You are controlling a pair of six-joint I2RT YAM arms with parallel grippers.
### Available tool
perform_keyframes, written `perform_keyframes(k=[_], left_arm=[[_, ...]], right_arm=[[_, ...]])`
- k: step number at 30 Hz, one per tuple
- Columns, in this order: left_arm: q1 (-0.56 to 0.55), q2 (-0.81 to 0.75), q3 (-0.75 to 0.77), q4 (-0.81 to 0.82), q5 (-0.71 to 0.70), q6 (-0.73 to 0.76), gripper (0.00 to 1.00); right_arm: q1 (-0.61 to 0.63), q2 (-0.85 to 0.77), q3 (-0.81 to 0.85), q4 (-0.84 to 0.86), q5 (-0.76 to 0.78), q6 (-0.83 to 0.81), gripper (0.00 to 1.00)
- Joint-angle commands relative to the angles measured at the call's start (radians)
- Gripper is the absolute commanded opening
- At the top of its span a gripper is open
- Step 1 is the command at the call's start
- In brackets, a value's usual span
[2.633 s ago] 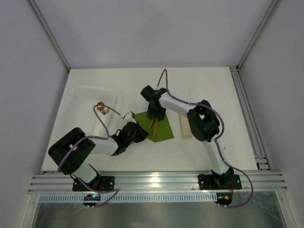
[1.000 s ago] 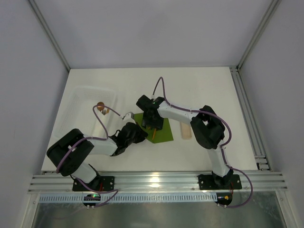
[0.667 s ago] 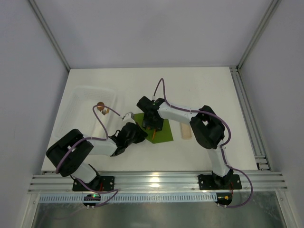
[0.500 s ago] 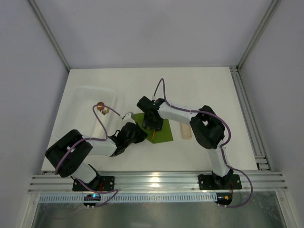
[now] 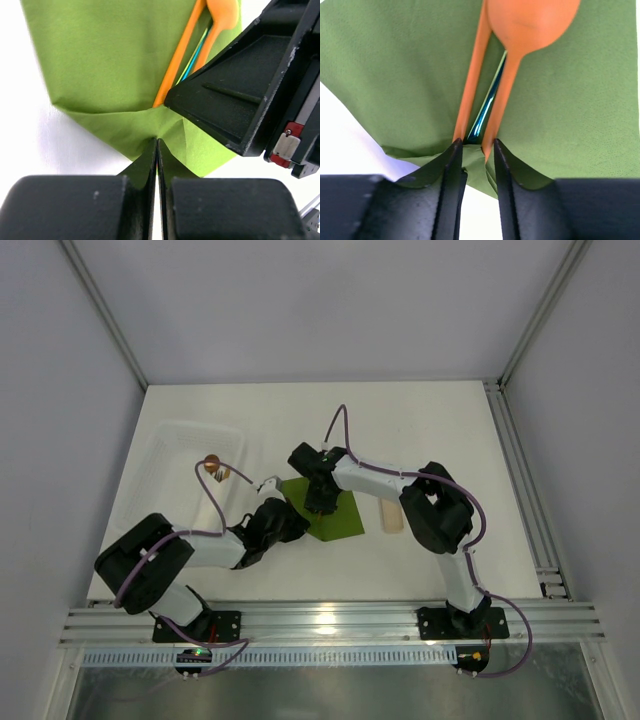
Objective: Place the utensils on the paper napkin and roll it up
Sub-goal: Adjust the utensils on the napkin.
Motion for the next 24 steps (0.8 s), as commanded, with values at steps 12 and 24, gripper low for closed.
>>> perform_keyframes(k=[12,24], left_arm=[[-0.004,-0.044,-0.001,-0.008,-0.010,0.030,0.00],[-0.002,-0.044,0.002,-0.012,-0.007,0.029,0.00]], right_arm=[[0.008,-0.044,0.005,0.027,0.083,-0.038,0.54],[-0.078,-0.290,-0.208,0.046,0.123,-0.162,0.68]])
